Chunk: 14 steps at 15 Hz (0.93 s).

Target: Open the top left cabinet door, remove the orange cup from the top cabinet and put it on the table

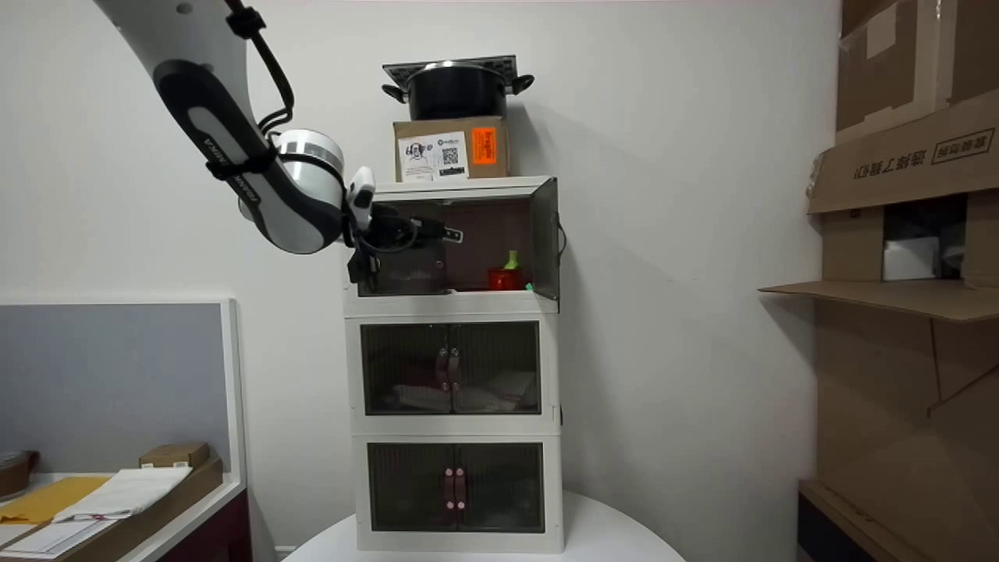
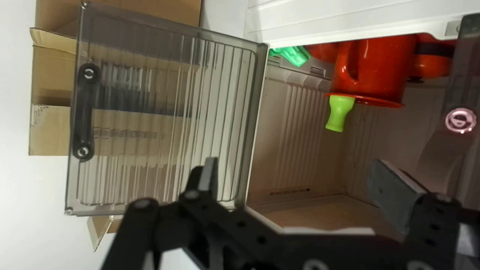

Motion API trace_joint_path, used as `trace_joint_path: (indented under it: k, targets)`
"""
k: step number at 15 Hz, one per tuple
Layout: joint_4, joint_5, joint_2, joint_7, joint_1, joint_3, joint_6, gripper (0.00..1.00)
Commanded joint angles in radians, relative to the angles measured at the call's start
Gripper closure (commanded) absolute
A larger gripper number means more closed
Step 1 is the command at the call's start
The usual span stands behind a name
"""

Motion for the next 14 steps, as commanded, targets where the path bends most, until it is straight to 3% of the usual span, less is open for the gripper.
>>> trace_joint_path:
  k: [1,6,10,14]
  targets:
    - [-0.003,0.041,-0.044,-0.023,-0.013,-0.01,0.096,0.0]
    - [0.033,0.18,-0.031,-0.137,-0.025,-0.019,0.285,0.0]
    - [0.077,0.268,0.004,-0.258,-0.023,-0.028,0.279,0.0]
    - [0.143,0.269,0.05,-0.31,-0.017,-0.034,0.246,0.0]
